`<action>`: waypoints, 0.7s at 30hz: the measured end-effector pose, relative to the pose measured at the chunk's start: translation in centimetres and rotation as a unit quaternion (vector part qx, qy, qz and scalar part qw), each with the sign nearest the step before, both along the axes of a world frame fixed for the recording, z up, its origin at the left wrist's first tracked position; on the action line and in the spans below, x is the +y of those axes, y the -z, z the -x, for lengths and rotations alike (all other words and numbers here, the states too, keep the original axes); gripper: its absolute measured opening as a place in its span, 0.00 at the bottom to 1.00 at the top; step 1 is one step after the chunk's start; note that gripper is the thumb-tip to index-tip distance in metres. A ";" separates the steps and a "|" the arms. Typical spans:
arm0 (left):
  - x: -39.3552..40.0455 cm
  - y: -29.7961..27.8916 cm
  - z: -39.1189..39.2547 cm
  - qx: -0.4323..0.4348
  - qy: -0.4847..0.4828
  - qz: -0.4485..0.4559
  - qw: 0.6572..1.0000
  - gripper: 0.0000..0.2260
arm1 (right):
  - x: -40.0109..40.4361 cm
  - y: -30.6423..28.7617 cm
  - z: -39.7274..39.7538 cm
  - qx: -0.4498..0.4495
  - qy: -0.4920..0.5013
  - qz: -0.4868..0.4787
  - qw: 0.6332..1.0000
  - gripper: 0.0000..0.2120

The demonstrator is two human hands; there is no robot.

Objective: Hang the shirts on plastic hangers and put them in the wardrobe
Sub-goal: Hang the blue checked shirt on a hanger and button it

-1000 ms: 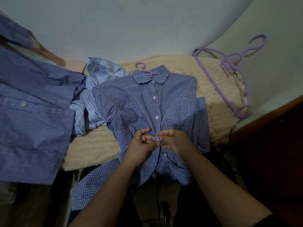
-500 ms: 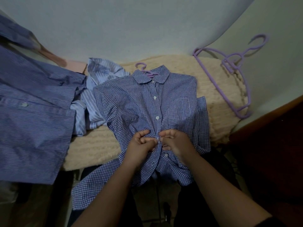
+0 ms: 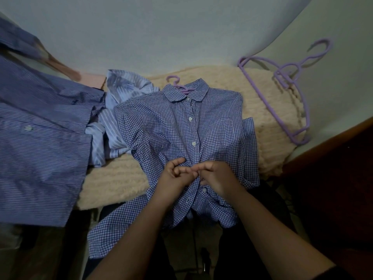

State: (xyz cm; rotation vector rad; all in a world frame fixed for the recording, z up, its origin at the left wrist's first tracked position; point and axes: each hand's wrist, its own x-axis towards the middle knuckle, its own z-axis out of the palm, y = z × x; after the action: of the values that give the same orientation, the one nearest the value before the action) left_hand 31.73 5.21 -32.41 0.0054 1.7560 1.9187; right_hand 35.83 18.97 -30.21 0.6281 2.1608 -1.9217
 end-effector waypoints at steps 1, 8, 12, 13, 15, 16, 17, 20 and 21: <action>0.0 0.0 0.0 -0.002 0.004 -0.003 1.000 0.20 | 0.0 0.0 0.0 -0.004 0.005 0.015 1.000 0.10; -0.2 0.0 0.1 -0.004 0.013 -0.002 1.000 0.18 | 0.5 0.0 0.1 -0.017 0.026 0.067 0.997 0.12; -0.2 0.2 0.3 -0.038 -0.009 -0.017 0.999 0.15 | 0.7 0.1 0.0 -0.015 0.021 0.114 0.993 0.12; -0.2 0.1 0.4 -0.046 -0.008 -0.020 0.999 0.15 | 0.8 0.0 0.0 -0.015 0.018 0.117 0.993 0.11; -0.1 -0.4 0.5 -0.048 -0.004 -0.014 0.999 0.15 | 0.8 -0.2 0.2 -0.016 0.021 0.113 0.993 0.10; -0.1 -0.8 0.7 -0.038 -0.006 0.002 0.999 0.17 | 0.7 -0.4 0.4 -0.018 0.031 0.108 0.993 0.09; -0.1 -1.2 1.0 -0.017 -0.011 0.030 0.999 0.19 | 0.7 -0.7 0.6 -0.021 0.048 0.103 0.993 0.10; -0.7 -2.0 2.7 0.132 -0.037 0.181 0.974 0.26 | 1.0 -1.5 1.8 -0.037 0.104 0.087 0.990 0.23; -1.0 -2.2 3.4 0.211 -0.035 0.247 0.945 0.30 | 1.3 -1.7 2.2 -0.041 0.106 0.073 0.991 0.29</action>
State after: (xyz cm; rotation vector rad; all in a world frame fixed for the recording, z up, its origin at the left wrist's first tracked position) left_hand 28.37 4.19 -30.20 0.1892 2.5167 1.5463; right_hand 33.63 20.29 -28.50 0.9240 1.9511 -2.0944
